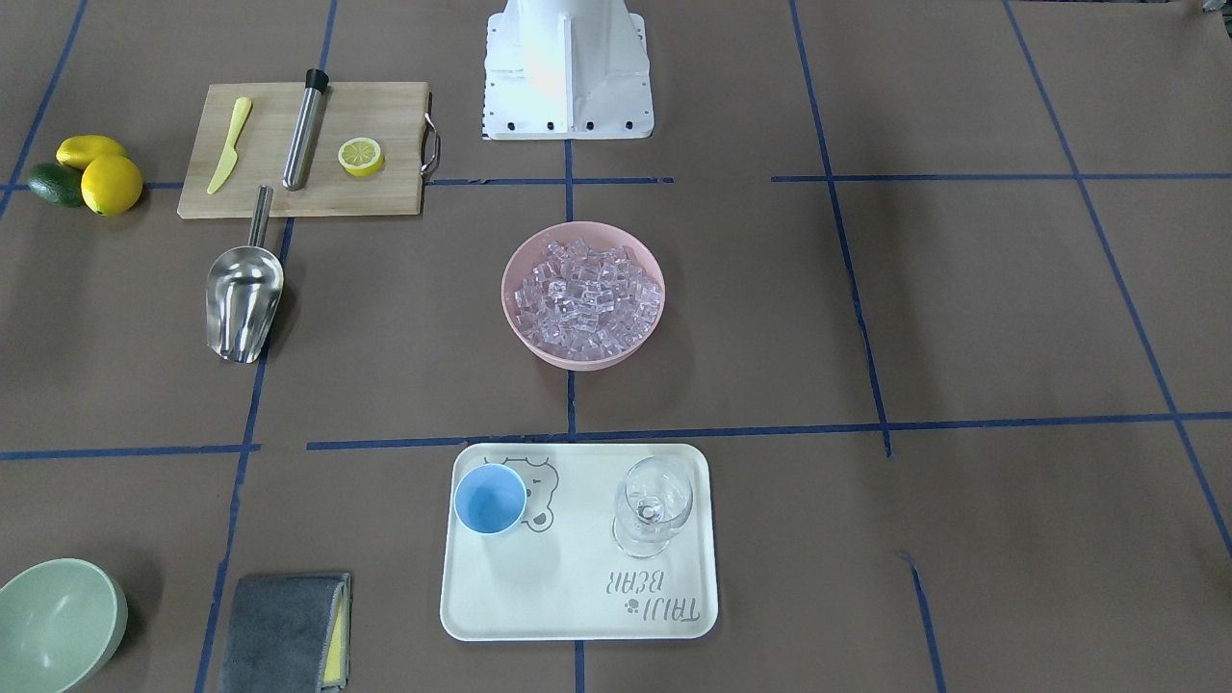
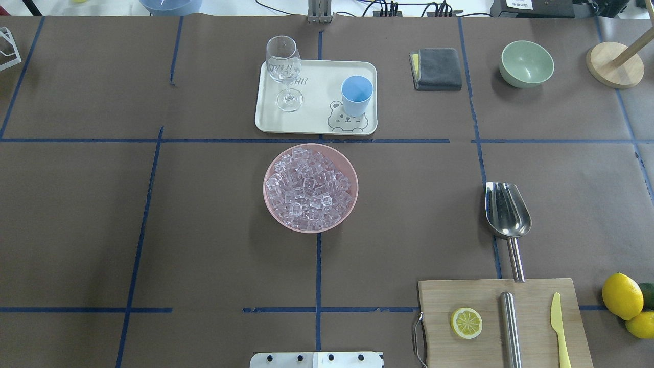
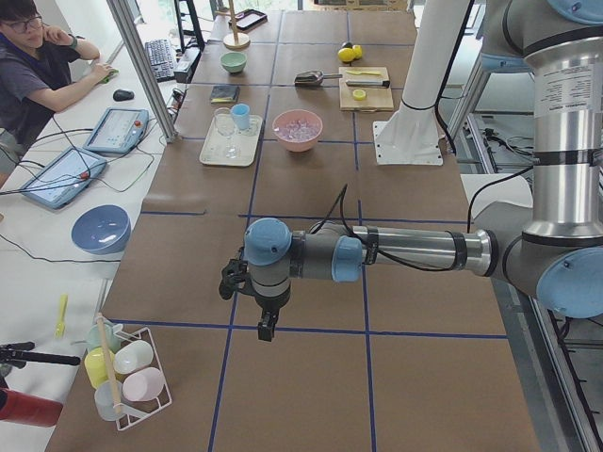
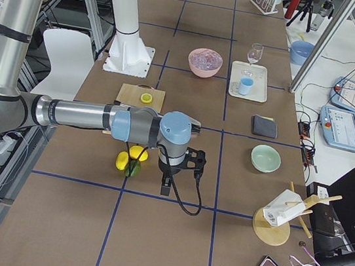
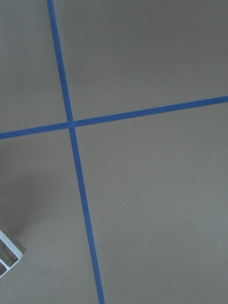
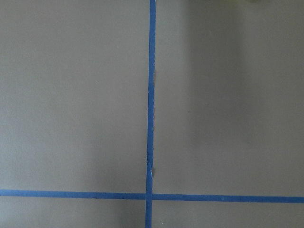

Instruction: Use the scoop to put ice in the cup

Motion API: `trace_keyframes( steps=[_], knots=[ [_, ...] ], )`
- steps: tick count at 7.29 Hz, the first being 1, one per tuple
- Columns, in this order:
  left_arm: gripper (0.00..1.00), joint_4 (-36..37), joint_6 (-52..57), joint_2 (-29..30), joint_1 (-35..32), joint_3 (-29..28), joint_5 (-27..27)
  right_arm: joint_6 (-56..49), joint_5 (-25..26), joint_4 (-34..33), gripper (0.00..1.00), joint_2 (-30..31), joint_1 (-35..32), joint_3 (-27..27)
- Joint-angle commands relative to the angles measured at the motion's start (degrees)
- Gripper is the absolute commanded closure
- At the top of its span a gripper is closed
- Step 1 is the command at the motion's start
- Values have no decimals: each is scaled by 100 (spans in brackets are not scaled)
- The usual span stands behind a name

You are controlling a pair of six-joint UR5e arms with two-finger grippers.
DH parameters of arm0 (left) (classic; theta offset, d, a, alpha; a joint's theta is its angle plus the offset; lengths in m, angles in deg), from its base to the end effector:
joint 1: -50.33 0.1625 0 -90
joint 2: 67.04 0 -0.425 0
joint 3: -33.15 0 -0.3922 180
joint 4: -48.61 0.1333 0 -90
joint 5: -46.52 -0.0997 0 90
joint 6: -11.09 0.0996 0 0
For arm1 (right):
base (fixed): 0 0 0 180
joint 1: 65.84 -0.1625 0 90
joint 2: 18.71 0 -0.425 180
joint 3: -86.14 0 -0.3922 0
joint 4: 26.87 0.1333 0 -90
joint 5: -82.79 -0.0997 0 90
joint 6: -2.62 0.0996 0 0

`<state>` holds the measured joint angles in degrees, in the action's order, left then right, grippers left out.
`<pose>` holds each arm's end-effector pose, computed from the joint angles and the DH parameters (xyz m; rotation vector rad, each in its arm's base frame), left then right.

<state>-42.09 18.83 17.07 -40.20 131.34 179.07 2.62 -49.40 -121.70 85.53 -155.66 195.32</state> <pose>-0.0701 -0.4510 0.6376 0.1034 0.7376 0.1394 0.0652 -0.3862 0.6143 0.0007 -0.7364 -0.0037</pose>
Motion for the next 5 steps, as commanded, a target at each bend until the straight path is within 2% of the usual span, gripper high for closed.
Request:
trace_keyframes(
  steps=[1, 5],
  knots=[
    [0, -17, 9, 9, 0, 50, 8, 0, 8, 0, 0, 0, 9, -10],
    [0, -35, 0, 9, 9, 138, -44, 0, 9, -9, 0, 0, 9, -1]
  ],
)
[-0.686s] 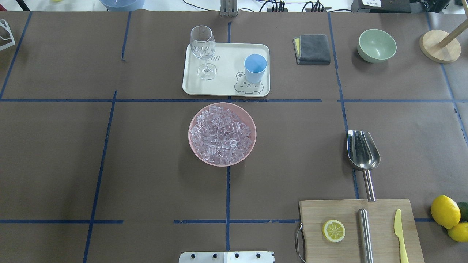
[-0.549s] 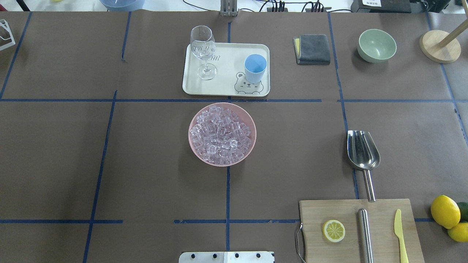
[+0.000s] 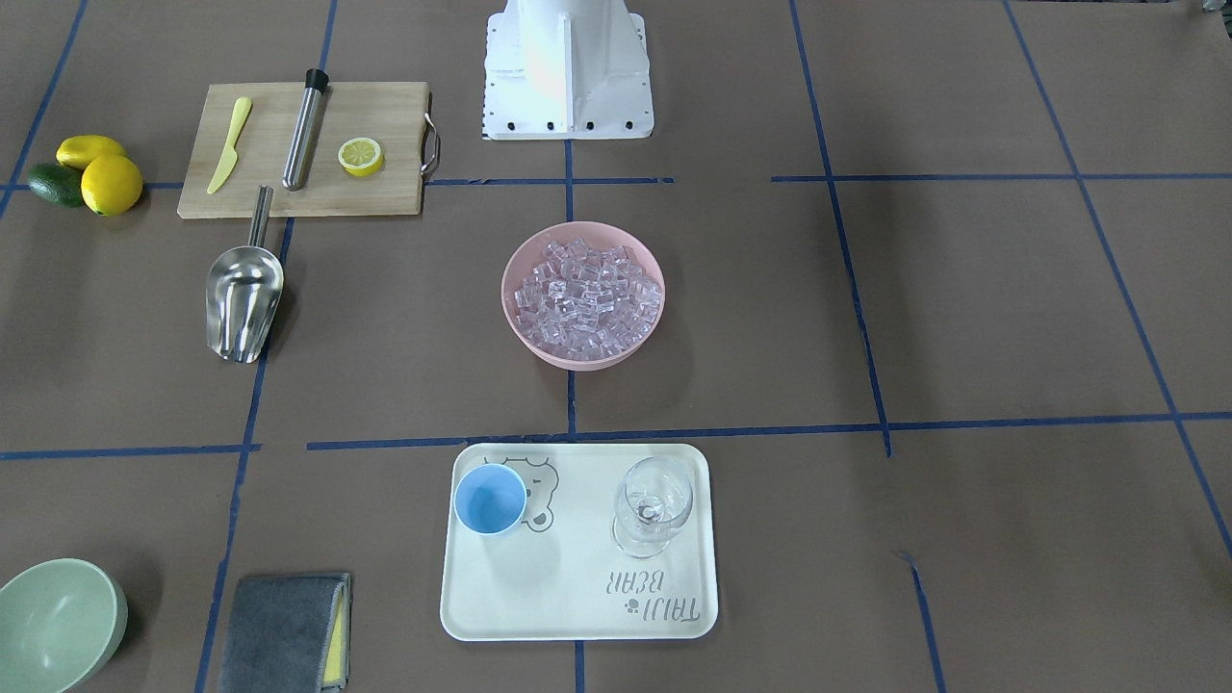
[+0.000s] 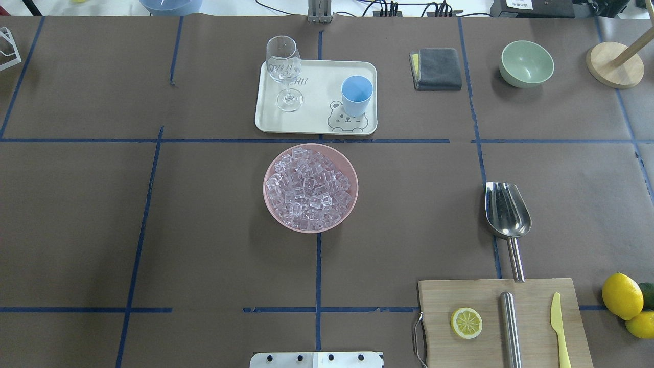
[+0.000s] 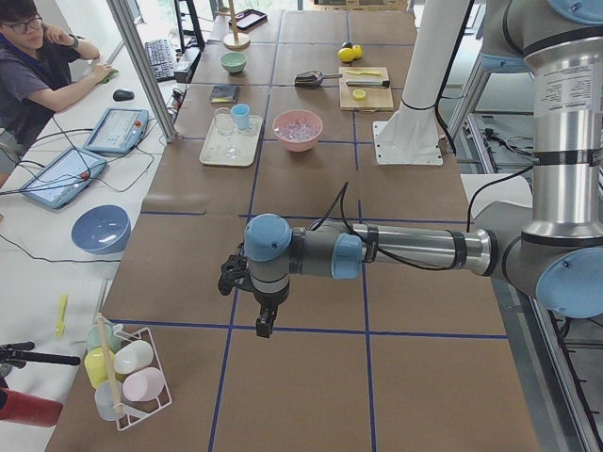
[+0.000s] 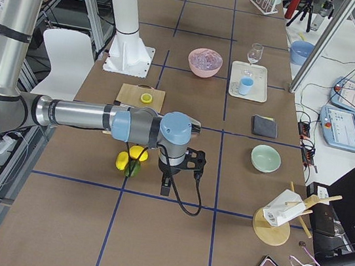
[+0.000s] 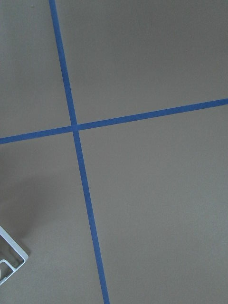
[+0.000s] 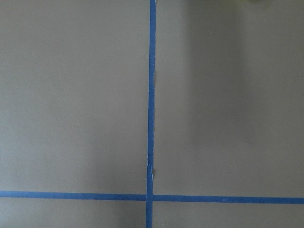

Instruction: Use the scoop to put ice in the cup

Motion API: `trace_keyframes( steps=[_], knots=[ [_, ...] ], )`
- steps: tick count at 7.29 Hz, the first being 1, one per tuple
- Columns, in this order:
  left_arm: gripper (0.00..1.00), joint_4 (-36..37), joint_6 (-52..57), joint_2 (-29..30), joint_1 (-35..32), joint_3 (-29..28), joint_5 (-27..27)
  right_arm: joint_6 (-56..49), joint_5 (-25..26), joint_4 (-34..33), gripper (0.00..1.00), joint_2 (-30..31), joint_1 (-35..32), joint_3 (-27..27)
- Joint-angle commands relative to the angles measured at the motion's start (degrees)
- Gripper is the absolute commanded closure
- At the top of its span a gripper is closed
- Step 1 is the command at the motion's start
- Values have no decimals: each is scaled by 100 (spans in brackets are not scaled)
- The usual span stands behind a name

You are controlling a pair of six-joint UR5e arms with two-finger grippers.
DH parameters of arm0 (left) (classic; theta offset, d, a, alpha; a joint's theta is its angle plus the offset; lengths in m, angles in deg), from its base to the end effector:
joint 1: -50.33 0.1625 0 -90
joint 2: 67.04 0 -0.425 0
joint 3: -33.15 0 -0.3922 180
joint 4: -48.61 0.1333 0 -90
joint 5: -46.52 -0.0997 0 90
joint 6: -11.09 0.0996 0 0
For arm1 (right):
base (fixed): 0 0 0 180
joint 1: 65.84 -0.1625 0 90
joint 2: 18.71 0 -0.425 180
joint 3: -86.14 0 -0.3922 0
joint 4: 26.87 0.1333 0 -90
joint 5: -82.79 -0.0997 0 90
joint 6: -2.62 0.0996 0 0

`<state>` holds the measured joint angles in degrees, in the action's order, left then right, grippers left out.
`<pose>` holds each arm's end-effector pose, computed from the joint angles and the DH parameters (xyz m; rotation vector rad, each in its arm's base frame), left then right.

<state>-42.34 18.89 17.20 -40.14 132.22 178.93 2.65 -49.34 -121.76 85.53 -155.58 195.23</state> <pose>-0.0698 -0.4532 0.6286 0.1242 0.7335 0.1495 0.0647 -0.3862 0.6152 -0.0025 -0.7353 -0.0036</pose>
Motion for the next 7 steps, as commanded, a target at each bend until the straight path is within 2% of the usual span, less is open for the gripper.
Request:
trace_keyframes(
  steps=[1, 4, 7],
  knots=[
    [0, -19, -6, -4, 21, 95, -31, -3, -23, -3, 0, 9, 0, 43],
    [0, -45, 2, 118, 47, 183, 21, 76, -41, -3, 0, 0, 166, 43],
    [0, -1052, -41, 268, 56, 95, 30, 102, -127, 155, 0, -404, 167, 34]
  ],
)
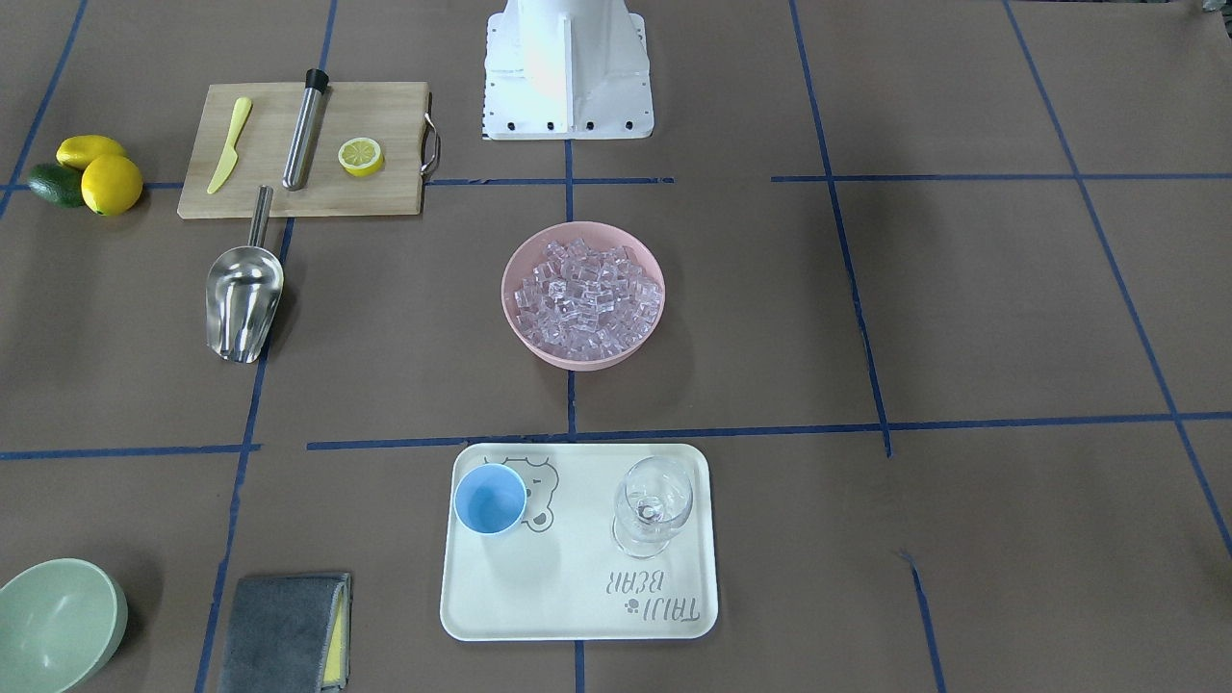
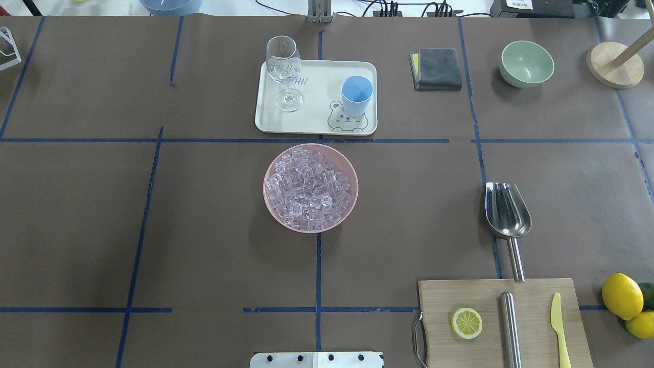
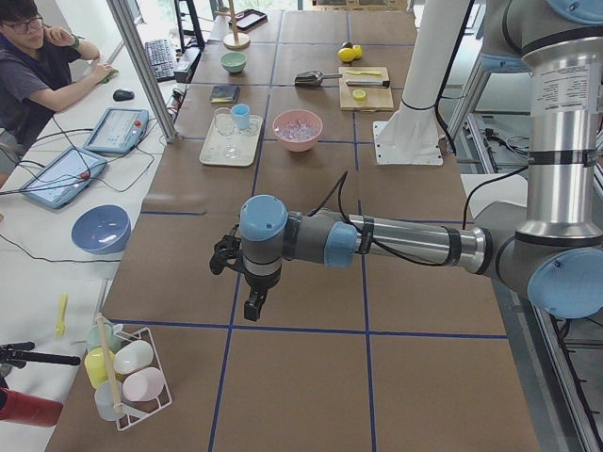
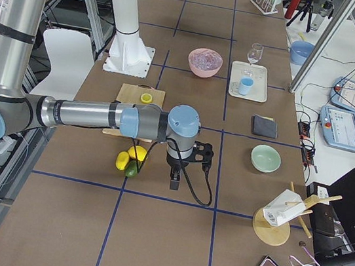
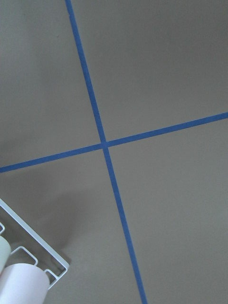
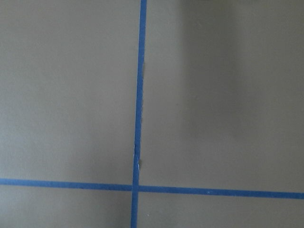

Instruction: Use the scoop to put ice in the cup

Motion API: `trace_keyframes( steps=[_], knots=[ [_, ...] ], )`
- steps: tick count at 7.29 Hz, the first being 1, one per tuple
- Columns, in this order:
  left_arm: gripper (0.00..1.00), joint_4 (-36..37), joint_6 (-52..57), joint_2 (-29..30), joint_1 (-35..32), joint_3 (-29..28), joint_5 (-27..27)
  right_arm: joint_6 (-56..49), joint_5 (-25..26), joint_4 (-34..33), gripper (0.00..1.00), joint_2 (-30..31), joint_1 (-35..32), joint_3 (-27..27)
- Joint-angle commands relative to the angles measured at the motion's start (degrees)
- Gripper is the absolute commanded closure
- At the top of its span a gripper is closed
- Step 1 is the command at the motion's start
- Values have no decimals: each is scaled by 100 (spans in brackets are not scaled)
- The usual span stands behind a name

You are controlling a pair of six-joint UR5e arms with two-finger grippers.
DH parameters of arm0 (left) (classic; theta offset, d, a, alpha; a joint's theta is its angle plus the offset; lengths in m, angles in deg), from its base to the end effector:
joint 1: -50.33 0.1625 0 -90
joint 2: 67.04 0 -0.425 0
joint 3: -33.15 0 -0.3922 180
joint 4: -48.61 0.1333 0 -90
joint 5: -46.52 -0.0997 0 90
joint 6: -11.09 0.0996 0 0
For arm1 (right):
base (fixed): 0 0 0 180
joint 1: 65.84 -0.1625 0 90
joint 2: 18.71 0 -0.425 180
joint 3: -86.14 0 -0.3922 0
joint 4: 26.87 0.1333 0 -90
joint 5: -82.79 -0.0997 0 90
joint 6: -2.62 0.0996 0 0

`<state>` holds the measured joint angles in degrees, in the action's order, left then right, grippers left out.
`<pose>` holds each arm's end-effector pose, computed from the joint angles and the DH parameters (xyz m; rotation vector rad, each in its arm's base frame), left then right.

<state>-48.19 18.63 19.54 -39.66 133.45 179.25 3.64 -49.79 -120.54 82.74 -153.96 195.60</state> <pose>-0.0656 -0.4782 0.5873 0.2763 0.7268 0.2141 0.0525 -0.4109 0.5900 0.0534 -0.7444 -0.0425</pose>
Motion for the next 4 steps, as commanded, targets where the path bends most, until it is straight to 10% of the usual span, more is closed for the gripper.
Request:
trace_keyframes(
  steps=[1, 4],
  knots=[
    [0, -1089, -41, 34, 25, -80, 86, -5, -241, 51, 0, -117, 6, -30],
    [0, -1846, -67, 69, 339, -64, 657, -32, -260, 339, 0, -143, 41, -56]
  ],
)
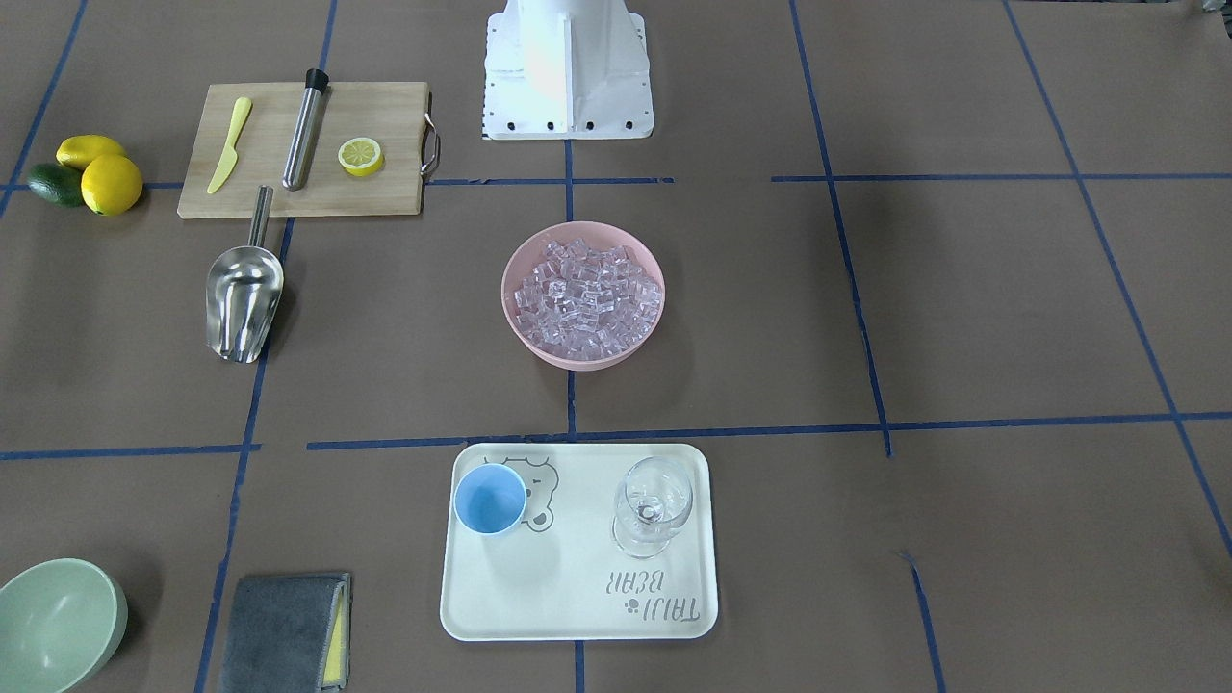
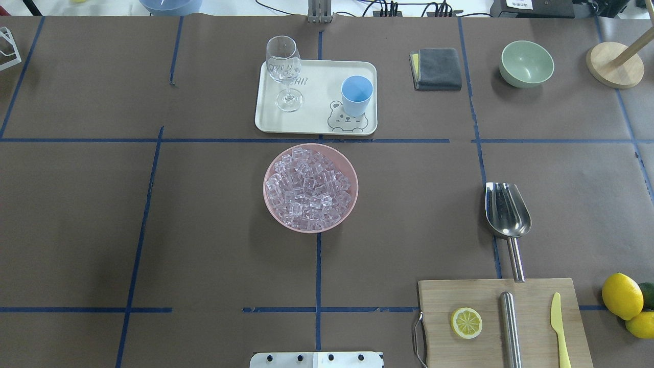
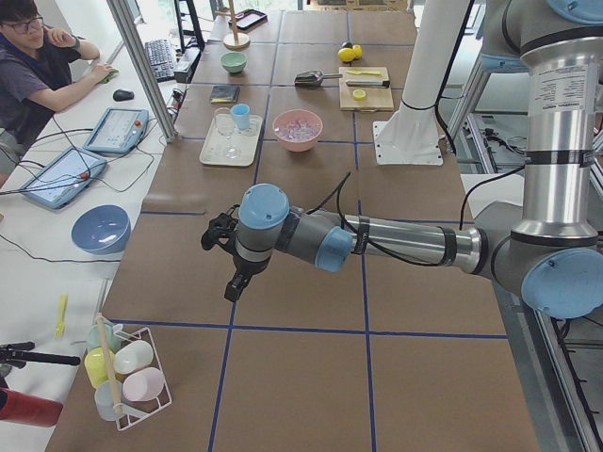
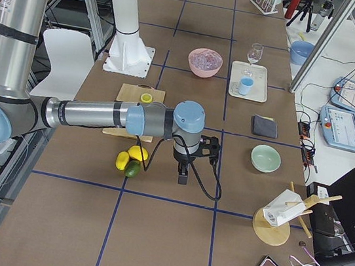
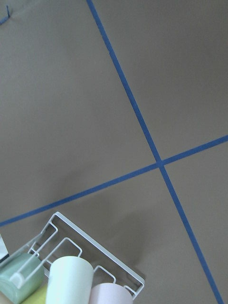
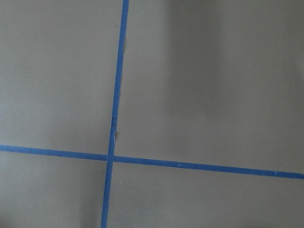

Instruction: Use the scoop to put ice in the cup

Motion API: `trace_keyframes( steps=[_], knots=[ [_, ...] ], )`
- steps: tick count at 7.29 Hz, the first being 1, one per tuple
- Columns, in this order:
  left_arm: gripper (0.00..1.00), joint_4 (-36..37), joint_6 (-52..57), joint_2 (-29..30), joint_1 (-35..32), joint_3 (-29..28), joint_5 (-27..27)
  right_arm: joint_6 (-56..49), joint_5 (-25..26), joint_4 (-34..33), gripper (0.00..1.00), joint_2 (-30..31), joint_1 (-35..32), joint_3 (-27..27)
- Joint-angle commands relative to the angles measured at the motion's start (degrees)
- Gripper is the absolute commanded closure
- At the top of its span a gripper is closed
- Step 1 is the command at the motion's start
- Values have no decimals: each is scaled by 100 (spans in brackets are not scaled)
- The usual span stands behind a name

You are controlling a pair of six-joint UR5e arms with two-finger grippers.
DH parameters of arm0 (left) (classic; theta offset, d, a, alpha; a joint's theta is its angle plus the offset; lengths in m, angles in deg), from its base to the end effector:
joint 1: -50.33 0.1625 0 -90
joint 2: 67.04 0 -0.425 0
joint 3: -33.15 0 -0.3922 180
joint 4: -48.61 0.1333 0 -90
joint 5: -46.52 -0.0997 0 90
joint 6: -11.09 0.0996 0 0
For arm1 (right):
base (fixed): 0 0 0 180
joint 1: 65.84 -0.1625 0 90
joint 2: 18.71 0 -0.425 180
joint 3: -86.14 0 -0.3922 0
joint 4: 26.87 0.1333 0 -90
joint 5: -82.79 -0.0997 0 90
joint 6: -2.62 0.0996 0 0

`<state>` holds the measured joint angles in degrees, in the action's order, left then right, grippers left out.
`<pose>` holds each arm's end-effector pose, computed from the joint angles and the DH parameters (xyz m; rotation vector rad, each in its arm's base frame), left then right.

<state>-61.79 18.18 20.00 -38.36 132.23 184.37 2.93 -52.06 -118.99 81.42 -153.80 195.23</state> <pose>-0.0483 -0.4883 0.5604 0.4778 0.7994 0.3291 0.0481 -0.4220 0.5780 0.0972 -0.7841 -0.0753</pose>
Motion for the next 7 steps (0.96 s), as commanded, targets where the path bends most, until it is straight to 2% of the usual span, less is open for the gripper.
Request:
trace_keyframes(
  steps=[1, 3, 5, 7],
  knots=[
    [0, -778, -206, 41, 873, -71, 493, 65, -42, 212, 0, -10, 182, -11],
    [0, -2144, -207, 364, 1868, -116, 418, 74, -7, 527, 0, -19, 681, -19],
    [0, -2921, -199, 584, 2547, -160, 409, 179, 29, 590, 0, -326, 982, -11],
    [0, -3154, -208, 1119, 3467, -405, 400, 416, 20, 581, 0, -546, 1237, 7]
  ],
)
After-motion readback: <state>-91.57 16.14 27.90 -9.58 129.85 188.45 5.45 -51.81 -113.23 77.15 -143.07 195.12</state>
